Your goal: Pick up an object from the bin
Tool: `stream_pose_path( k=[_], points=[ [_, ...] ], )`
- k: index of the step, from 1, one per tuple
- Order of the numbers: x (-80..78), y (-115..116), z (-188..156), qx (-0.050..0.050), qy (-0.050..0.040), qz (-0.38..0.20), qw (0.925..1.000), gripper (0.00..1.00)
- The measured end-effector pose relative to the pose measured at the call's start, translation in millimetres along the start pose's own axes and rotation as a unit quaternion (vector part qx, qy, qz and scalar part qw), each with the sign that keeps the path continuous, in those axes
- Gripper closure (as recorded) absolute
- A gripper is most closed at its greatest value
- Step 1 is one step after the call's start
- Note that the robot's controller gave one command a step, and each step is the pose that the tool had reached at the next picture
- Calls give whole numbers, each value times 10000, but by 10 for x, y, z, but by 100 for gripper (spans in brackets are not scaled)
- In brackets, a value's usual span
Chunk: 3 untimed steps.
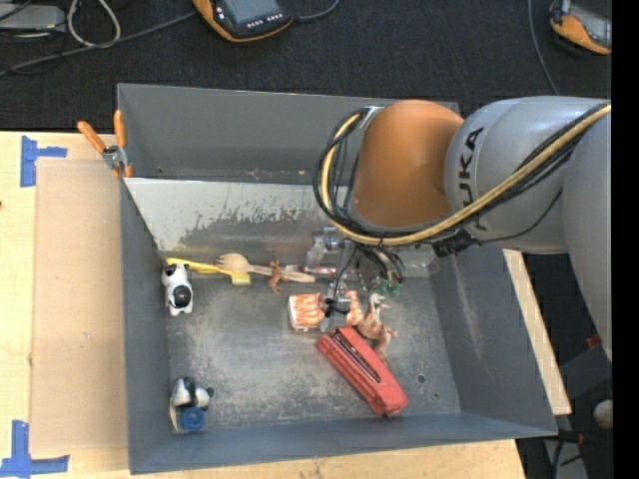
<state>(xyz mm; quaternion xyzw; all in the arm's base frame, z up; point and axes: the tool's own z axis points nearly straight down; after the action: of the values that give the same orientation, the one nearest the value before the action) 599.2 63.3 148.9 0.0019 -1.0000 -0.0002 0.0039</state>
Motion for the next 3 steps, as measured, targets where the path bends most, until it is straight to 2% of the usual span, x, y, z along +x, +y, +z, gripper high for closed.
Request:
stream_pose_path(
  k=[1, 2, 3],
  points=[
    [-13, -2, -48, -2, -34, 6, 10000, 0],
    [-22, -53, 251, -11, -69, 459, 9989, 0],
    [46, -161, 658, -6, -21, 91, 10000, 0]
  ],
)
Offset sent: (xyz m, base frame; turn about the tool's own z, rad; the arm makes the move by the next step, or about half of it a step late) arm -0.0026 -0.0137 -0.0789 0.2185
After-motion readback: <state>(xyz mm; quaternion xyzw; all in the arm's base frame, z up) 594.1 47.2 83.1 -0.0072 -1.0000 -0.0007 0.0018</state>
